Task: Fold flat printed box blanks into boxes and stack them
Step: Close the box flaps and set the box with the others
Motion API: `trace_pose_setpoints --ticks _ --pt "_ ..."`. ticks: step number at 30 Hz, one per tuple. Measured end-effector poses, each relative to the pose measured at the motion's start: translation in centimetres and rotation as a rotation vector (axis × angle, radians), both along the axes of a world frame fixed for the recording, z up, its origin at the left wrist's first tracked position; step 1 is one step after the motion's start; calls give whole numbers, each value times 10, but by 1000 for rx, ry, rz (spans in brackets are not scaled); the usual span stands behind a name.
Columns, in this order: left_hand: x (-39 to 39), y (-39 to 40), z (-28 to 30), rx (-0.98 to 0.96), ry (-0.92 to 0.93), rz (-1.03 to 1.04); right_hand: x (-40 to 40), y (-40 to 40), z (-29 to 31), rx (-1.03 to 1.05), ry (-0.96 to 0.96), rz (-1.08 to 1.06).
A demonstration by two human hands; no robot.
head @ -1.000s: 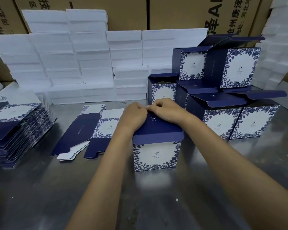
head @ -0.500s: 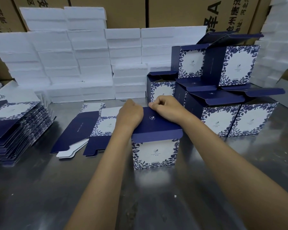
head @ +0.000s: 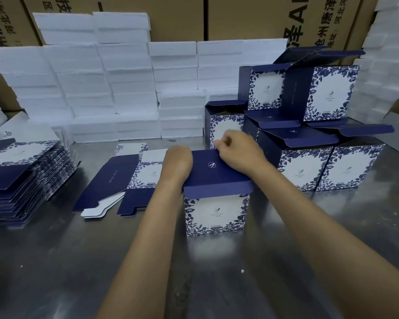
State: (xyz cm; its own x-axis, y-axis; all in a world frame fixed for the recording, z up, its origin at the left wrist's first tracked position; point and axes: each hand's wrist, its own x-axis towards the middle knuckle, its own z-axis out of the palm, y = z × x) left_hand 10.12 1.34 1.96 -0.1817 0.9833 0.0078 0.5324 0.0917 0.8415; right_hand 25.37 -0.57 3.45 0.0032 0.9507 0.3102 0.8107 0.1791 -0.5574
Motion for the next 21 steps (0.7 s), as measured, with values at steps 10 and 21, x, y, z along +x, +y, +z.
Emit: trace_pose_setpoints --ticks 10,21 --pt "5 6 15 165 132 20 9 -47 -17 236 98 341" --pt "-15 -54 -20 318 -398 -420 8 -49 -42 102 501 356"
